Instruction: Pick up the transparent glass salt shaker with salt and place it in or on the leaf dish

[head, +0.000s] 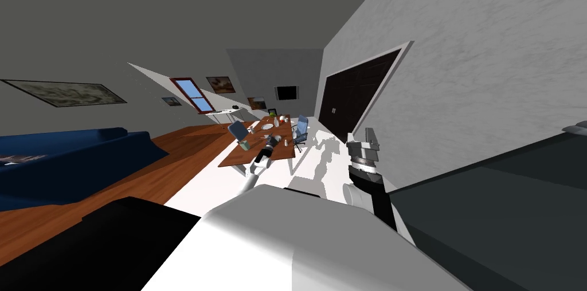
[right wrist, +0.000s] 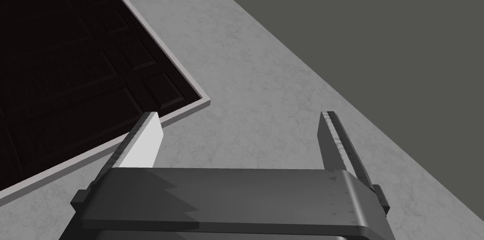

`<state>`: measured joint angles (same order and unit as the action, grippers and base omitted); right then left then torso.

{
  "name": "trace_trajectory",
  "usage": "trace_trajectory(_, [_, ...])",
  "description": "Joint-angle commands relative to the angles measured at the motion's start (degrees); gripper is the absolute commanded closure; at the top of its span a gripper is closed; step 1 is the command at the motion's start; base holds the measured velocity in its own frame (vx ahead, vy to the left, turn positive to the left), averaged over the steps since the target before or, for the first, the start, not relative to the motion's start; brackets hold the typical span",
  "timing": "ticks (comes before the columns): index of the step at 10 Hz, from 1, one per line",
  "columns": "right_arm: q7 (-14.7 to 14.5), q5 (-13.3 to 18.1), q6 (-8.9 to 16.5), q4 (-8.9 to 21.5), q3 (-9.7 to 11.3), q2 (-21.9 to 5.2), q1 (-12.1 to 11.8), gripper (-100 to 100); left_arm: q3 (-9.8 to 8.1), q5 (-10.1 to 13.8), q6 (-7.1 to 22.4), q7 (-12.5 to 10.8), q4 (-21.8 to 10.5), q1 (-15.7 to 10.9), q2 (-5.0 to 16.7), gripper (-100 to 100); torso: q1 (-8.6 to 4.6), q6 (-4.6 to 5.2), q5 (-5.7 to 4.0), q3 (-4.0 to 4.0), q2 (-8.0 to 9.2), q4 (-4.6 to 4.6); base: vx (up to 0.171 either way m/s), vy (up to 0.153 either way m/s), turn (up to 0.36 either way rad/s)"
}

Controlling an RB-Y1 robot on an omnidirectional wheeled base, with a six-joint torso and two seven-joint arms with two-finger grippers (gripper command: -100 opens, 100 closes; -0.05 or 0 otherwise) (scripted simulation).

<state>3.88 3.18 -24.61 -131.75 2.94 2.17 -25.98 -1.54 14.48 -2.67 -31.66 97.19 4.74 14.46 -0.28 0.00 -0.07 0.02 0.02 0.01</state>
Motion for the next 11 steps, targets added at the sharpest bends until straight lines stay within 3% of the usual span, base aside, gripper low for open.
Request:
trace_trajectory(1, [0.0, 0.0, 0.0, 0.0, 0.0, 0.0, 0.0, 0, 0.15, 0.8, 0.6, -1.3, -2.9, -1.2, 0.6, -100, 0.00, 0.00, 0.00, 0.00, 0.00, 0.00, -0.014, -0.058, 0.029])
trace_trajectory(2, [0.0, 0.0, 0.0, 0.0, 0.0, 0.0, 0.0, 0, 0.15, 0.8, 0.6, -1.3, -3.1, -1.2, 0.6, -100, 0.07, -0.01, 0.01, 0.00, -0.01, 0.00, -0.005, -0.021, 0.003])
trace_trajectory(3, [0.0, 0.0, 0.0, 0.0, 0.0, 0.0, 0.0, 0, 0.42, 2.1, 2.4, -3.3, -5.6, -3.2, 1.1, -100, 0.18, -0.01, 0.03, -0.02, -0.03, -0.01, -0.011, -0.046, 0.037])
trace_trajectory(4, [0.0, 0.0, 0.0, 0.0, 0.0, 0.0, 0.0, 0, 0.42, 2.1, 2.4, -3.3, -6.1, -3.2, 1.1, -100, 0.12, 0.00, 0.02, -0.02, -0.04, -0.01, -0.007, -0.055, 0.019])
trace_trajectory(5, [0.0, 0.0, 0.0, 0.0, 0.0, 0.0, 0.0, 0, 0.73, 3.3, 4.2, -5.3, -8.5, -5.0, 1.6, -100, 0.09, -0.01, 0.01, -0.02, -0.04, -0.01, -0.011, -0.062, 0.031])
trace_trajectory(6, [0.0, 0.0, 0.0, 0.0, 0.0, 0.0, 0.0, 0, 0.73, 3.3, 4.2, -5.3, -9.1, -5.0, 1.6, -100, 0.06, -0.01, 0.01, -0.01, -0.02, -0.01, -0.014, -0.053, 0.026])
trace_trajectory(7, [0.0, 0.0, 0.0, 0.0, 0.0, 0.0, 0.0, 0, 1.07, 4.6, 5.9, -7.2, -10.7, -6.8, 2.0, -100, 0.08, 0.00, 0.01, -0.01, -0.02, 0.00, -0.014, -0.056, 0.038])
trace_trajectory(8, [0.0, 0.0, 0.0, 0.0, 0.0, 0.0, 0.0, 0, 1.07, 4.6, 5.9, -7.2, -12.1, -6.8, 2.0, -100, 0.07, 0.00, 0.01, -0.02, -0.03, -0.01, -0.006, -0.043, 0.016])
trace_trajectory(11, [0.0, 0.0, 0.0, 0.0, 0.0, 0.0, 0.0, 0, 1.86, 7.1, 9.2, -10.9, -16.4, -10.1, 2.7, -100, 0.15, -0.01, 0.02, -0.04, -0.08, -0.02, 0.004, -0.039, 0.026])
